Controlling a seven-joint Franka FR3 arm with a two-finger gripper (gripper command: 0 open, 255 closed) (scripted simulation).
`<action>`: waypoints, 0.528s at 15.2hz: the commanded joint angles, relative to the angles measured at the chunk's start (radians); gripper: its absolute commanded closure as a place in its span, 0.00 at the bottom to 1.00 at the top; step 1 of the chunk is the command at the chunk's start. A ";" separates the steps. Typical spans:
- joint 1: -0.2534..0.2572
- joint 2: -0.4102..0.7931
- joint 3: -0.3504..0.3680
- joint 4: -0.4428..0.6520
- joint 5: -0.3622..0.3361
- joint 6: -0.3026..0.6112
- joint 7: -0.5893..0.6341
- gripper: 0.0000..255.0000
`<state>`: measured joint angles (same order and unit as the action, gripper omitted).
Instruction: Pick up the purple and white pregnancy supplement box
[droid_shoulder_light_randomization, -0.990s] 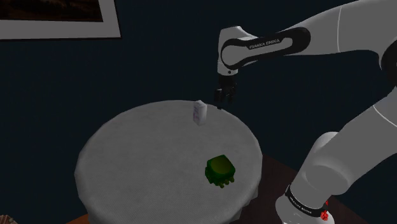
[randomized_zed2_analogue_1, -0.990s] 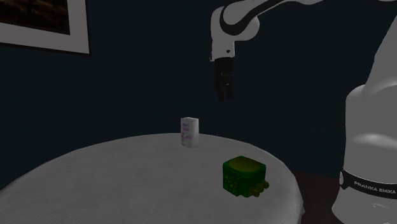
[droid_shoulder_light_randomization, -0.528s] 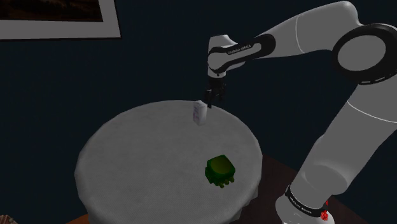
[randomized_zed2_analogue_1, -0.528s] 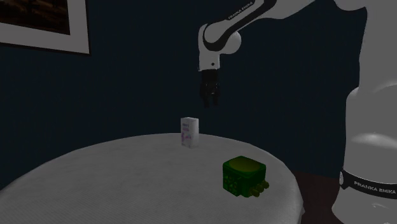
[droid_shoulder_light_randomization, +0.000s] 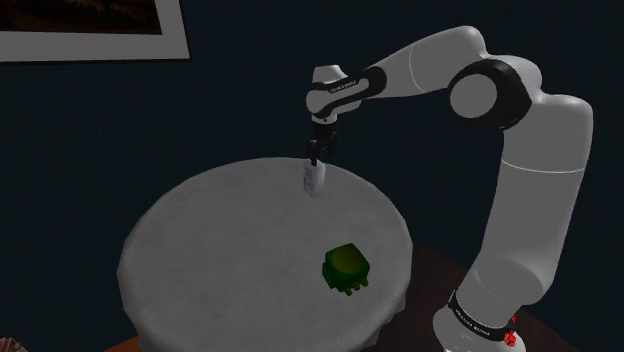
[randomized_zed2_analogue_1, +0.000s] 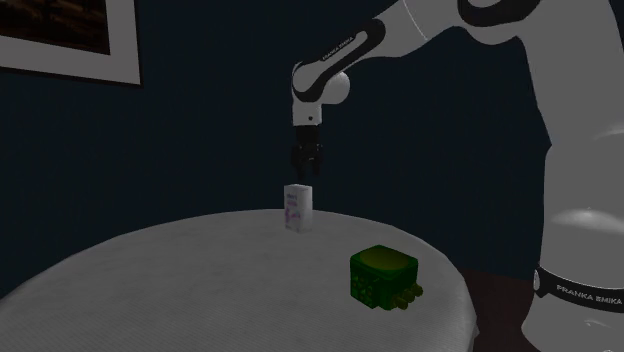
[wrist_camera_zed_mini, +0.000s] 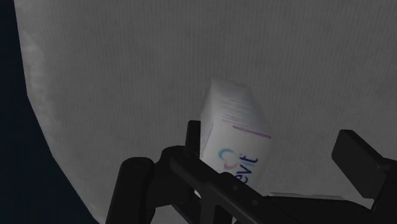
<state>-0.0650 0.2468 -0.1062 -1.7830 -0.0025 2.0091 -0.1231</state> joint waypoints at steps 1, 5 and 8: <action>-0.010 0.082 -0.001 0.093 0.012 -0.006 -0.014 0.00; -0.029 0.216 0.000 0.254 0.031 -0.025 -0.032 0.00; -0.029 0.228 0.001 0.232 0.032 0.009 -0.032 0.00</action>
<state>-0.0925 0.4669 -0.1052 -1.5491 0.0280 2.0076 -0.1534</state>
